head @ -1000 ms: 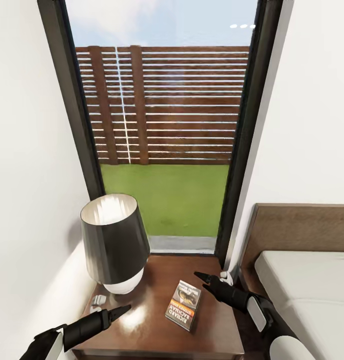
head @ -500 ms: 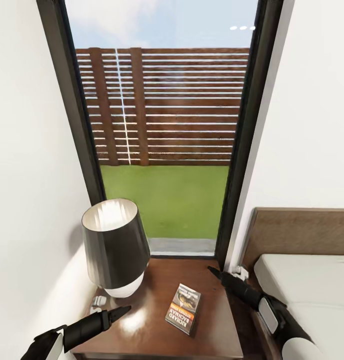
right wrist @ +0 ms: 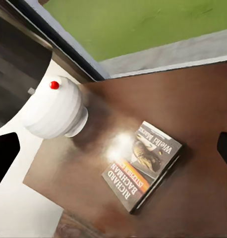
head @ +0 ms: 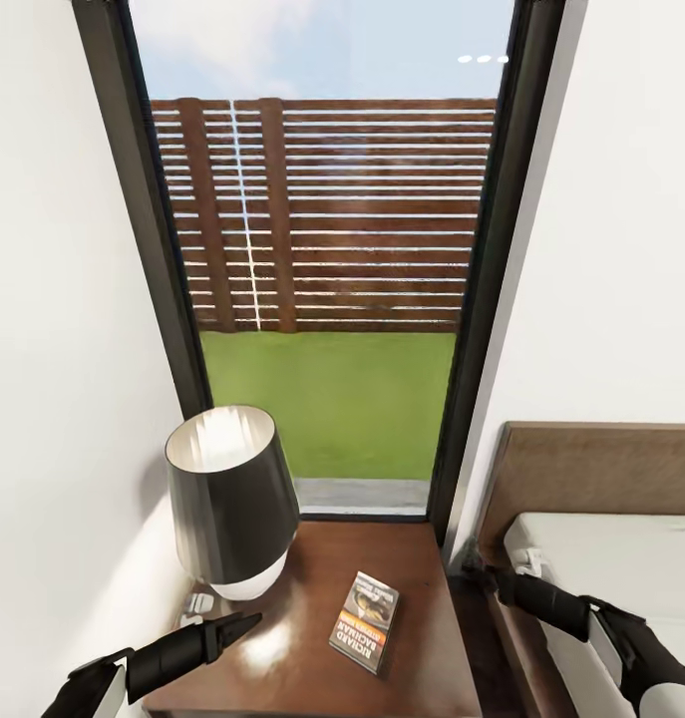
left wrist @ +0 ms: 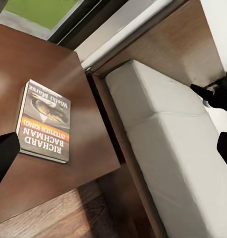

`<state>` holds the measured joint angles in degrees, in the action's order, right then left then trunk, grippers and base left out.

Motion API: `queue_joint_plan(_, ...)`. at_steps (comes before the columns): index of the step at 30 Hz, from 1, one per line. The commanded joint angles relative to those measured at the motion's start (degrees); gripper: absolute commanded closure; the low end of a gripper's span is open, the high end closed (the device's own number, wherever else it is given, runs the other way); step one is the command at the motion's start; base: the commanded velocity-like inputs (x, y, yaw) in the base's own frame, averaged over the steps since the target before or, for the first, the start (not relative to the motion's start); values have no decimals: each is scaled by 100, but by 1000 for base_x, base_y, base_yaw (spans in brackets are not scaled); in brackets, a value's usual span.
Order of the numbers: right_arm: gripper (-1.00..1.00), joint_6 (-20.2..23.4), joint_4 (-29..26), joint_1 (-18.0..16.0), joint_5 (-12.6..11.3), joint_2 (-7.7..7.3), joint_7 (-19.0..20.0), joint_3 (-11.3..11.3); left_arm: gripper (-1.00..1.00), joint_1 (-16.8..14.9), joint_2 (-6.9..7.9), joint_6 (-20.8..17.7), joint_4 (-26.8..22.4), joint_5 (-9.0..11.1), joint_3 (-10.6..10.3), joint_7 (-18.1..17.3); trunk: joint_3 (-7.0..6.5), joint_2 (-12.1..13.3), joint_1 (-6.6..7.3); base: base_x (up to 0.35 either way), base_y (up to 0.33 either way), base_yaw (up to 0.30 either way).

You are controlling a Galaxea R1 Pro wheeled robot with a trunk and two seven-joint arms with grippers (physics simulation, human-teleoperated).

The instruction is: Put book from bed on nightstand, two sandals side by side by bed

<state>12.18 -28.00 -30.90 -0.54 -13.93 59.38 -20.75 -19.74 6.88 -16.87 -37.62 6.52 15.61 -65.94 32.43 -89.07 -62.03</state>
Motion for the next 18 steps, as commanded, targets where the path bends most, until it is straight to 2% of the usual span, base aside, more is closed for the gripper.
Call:
queue_joint_plan(1, -100, 28, 2, -4, 77, 3, 40, -26, -100, -3, -1, -57, 2, 20, 5, -18, -13, 39, 23, 0, 0, 0)
queue_joint_plan(3, -100, -97, 23, -4, 254, 4, 65, -26, -100, -3, -2, -46, 34, 18, 4, -16, -49, 119, 67, 0, 0, 0)
queue_joint_plan(5, -100, -231, 145, -4, 332, 4, 75, -26, -100, -3, -2, -40, 56, 17, 7, -15, -85, 199, 111, 0, 0, 0)
queue_joint_plan(8, -100, -405, 413, -4, 370, -2, 80, -26, -100, -3, -1, -38, 65, 16, 10, -15, -138, 319, 177, 0, 0, 0)
queue_joint_plan(13, -100, -1068, 1211, -4, 398, -12, 143, -26, -100, -3, -3, -24, 100, 7, 4, -11, -228, 520, 287, 0, 0, 0)
queue_joint_plan(15, -100, -1165, 1411, -2, 413, -13, 303, -26, -100, -3, -3, 127, 291, -94, 3, -8, -264, 600, 331, 0, 0, 0)
queue_joint_plan(18, -100, -1394, 1709, 37, 583, -13, 460, -26, -100, -3, 1, 605, 715, -329, 12, -7, -318, 720, 396, 0, 0, 0)
